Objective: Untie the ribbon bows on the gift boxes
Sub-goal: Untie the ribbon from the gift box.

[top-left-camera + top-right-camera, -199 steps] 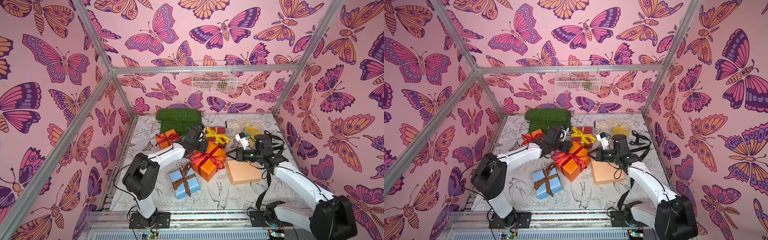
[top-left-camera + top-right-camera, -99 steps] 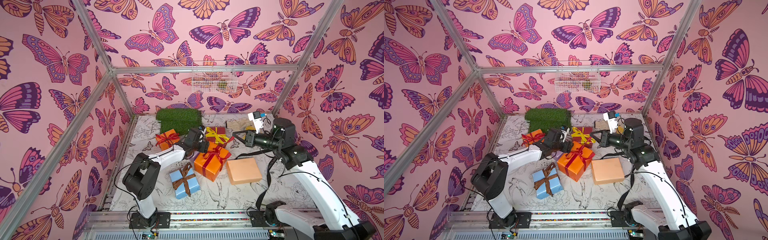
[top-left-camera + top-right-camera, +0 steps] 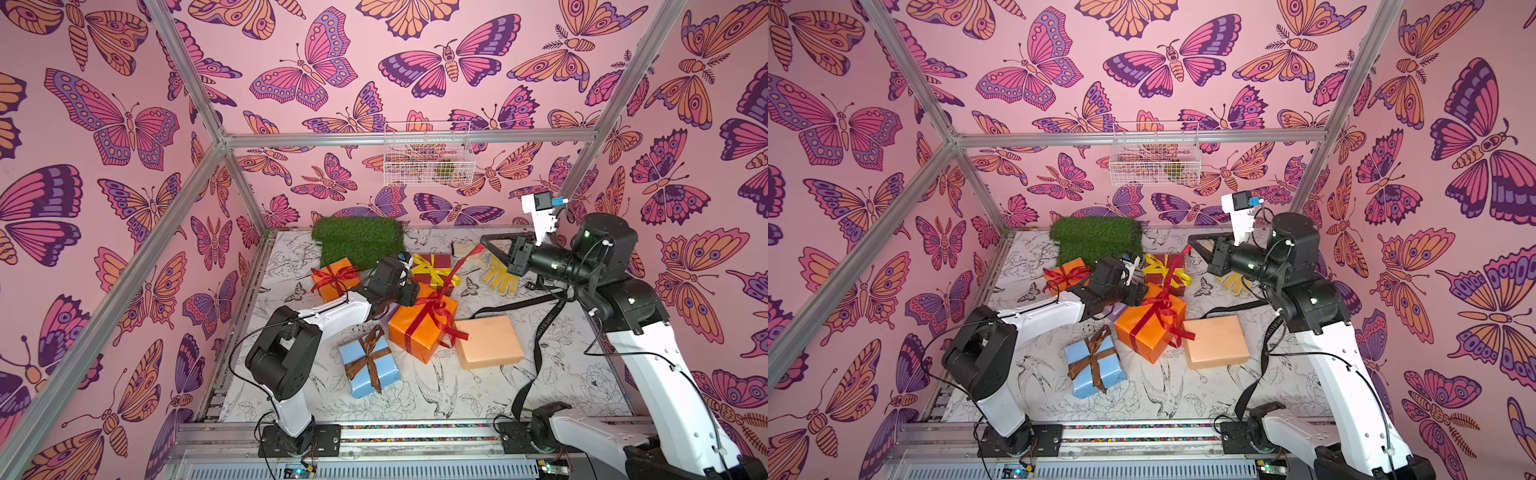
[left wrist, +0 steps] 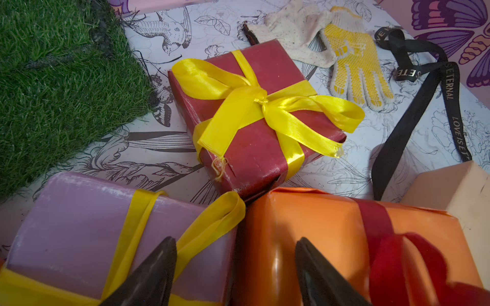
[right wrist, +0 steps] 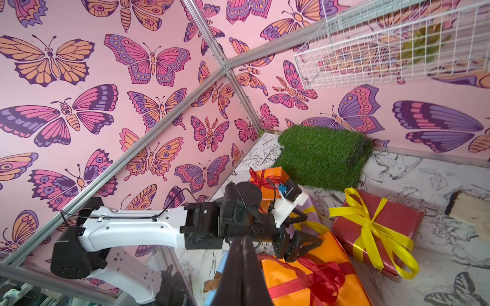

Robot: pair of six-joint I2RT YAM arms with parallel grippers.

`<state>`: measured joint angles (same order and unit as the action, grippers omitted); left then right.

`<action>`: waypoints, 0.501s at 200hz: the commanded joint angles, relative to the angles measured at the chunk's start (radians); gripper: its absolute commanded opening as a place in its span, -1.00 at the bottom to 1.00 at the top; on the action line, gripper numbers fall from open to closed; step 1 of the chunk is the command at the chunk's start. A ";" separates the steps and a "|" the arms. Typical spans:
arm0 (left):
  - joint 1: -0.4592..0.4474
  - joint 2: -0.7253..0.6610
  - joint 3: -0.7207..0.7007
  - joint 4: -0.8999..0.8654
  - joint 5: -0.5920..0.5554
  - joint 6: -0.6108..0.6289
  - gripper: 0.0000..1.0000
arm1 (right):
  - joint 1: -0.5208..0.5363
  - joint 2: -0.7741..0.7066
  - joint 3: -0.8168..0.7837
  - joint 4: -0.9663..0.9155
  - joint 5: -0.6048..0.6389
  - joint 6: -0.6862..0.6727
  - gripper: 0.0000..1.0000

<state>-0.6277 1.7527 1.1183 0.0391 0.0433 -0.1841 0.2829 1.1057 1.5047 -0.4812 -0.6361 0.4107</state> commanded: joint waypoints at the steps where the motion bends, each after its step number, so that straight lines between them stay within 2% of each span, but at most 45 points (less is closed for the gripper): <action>1: -0.011 0.035 -0.040 -0.058 -0.005 0.013 0.45 | -0.019 0.032 0.072 -0.032 0.027 -0.029 -1.00; 62: -0.014 0.035 -0.044 -0.045 -0.003 0.008 0.45 | -0.096 0.067 0.243 -0.063 0.036 -0.038 -1.00; 100: -0.014 0.034 -0.049 -0.039 -0.004 0.007 0.45 | -0.120 0.098 0.229 -0.128 0.104 -0.067 -1.00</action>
<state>-0.6308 1.7527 1.1076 0.0608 0.0414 -0.1848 0.1761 1.1744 1.7424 -0.5411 -0.5884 0.3763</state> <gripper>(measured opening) 0.727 0.045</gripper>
